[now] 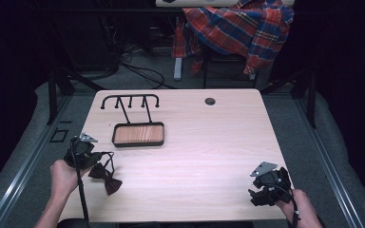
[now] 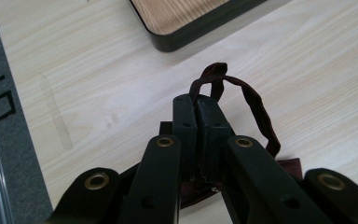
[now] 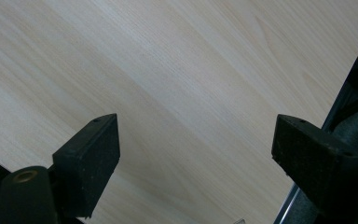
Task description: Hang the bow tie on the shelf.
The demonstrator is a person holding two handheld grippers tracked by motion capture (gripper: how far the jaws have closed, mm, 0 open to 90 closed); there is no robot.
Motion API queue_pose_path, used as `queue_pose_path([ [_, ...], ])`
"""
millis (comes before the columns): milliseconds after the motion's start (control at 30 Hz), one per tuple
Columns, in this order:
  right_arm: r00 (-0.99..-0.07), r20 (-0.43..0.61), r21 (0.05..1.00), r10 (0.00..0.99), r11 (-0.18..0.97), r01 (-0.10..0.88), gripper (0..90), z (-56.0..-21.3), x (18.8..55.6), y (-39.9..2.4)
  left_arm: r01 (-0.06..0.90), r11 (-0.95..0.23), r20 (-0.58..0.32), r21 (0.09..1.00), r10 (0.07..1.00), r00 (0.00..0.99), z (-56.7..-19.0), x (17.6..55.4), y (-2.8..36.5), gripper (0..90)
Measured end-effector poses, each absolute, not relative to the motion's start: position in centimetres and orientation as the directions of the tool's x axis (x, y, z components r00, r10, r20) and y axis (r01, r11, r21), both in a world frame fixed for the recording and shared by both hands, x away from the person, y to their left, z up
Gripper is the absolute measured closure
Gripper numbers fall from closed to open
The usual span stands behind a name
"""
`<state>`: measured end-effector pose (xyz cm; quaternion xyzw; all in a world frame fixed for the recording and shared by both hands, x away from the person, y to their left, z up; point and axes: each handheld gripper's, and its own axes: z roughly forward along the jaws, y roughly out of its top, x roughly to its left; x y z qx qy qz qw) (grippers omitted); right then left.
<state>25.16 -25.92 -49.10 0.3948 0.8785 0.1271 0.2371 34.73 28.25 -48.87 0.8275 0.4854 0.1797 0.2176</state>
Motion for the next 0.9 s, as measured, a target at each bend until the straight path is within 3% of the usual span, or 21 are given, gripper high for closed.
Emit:
queue_pose_path([
  [300,-0.562,-0.295,0.417,0.773,0.633,0.652,15.1,-49.2,25.5,-26.0,0.690,-0.402,0.072,0.601,0.888,0.455,-46.2,35.3,28.5,87.4],
  [900,-0.589,-0.296,0.396,0.752,0.657,0.641,15.2,-49.4,26.2,-25.8,0.644,-0.419,0.121,0.640,0.883,0.454,-44.2,36.1,27.3,87.5],
])
